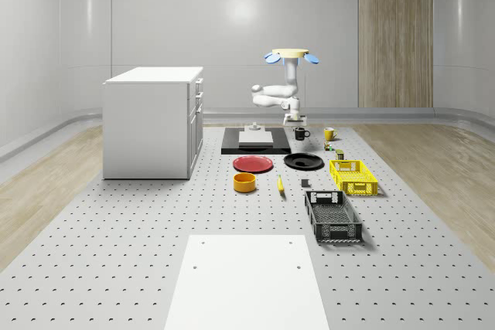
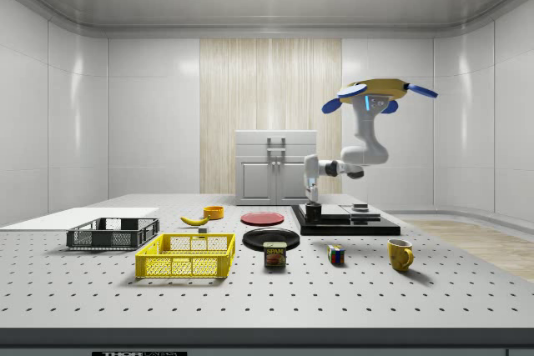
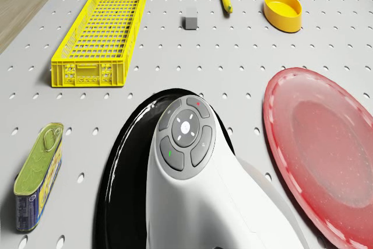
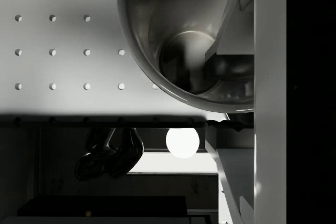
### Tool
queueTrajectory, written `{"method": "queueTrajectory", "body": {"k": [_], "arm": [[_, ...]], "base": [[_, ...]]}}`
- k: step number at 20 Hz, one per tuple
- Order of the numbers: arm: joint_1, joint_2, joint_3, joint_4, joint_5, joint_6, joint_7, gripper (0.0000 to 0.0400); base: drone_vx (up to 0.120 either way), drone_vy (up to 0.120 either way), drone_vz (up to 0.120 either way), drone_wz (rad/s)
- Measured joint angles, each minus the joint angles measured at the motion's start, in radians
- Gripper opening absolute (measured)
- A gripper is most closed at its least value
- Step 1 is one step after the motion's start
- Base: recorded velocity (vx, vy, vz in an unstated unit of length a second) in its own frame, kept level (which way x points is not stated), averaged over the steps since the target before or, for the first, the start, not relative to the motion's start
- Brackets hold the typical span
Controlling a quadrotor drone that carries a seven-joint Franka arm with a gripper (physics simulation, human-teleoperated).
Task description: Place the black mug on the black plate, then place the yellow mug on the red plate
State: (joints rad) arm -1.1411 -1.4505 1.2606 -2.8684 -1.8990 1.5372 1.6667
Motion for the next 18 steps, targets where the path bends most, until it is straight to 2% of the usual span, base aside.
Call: {"method": "queueTrajectory", "body": {"k": [18], "arm": [[-0.006,-0.018,0.004,0.001,0.008,0.017,0.005,0.011]], "base": [[0.12,0.0,0.0,0.0]]}}
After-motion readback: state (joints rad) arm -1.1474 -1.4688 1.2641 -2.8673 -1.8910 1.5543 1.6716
